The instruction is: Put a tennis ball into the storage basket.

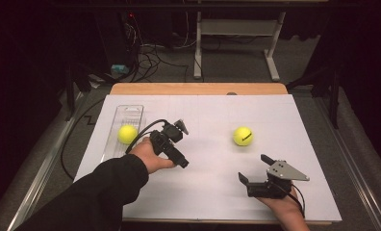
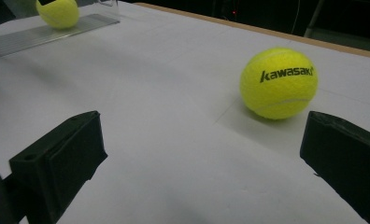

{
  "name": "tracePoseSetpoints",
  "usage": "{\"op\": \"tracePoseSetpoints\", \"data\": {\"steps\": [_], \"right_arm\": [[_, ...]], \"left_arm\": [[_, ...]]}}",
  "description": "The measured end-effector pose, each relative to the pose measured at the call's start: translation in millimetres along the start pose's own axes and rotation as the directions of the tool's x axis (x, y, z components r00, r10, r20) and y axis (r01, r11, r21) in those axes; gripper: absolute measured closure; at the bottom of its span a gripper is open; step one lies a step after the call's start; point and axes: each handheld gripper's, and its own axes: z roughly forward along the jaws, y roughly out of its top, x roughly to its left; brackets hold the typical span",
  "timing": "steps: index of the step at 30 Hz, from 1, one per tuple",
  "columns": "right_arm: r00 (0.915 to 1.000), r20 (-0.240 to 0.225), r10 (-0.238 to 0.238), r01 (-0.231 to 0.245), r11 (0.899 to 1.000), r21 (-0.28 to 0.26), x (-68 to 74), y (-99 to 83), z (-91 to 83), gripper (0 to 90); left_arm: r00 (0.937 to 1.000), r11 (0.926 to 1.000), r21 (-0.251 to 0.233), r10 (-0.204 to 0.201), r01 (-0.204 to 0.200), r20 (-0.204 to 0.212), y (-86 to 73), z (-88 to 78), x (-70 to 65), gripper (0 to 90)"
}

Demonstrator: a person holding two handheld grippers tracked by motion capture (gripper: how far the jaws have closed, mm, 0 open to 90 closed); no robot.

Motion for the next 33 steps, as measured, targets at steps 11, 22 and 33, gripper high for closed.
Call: {"op": "tracePoseSetpoints", "data": {"steps": [11, 22, 33], "right_arm": [[0.9973, 0.073, 0.011, -0.012, 1.0, 0.01, -10.3, 19.4, 11.9, 0.0], [0.9898, 0.138, 0.037, -0.053, 0.993, 0.11, -34.3, 37.0, 60.0, 0.1], [0.982, 0.161, 0.099, -0.138, 0.957, 0.255, -58.7, 43.0, 106.2, 10.7]], "left_arm": [[1.0, 1.0, 0.002, -0.003, 0.003, 0.006, -6.6, -2.1, 0.7, 0.6], [0.9999, 0.9998, 0.014, 0.015, -0.015, 0.007, -8.8, -1.2, -1.1, 0.6], [0.9997, 0.9997, 0.018, 0.018, -0.018, 0.018, -7.9, 0.0, 0.2, 0.6]]}}
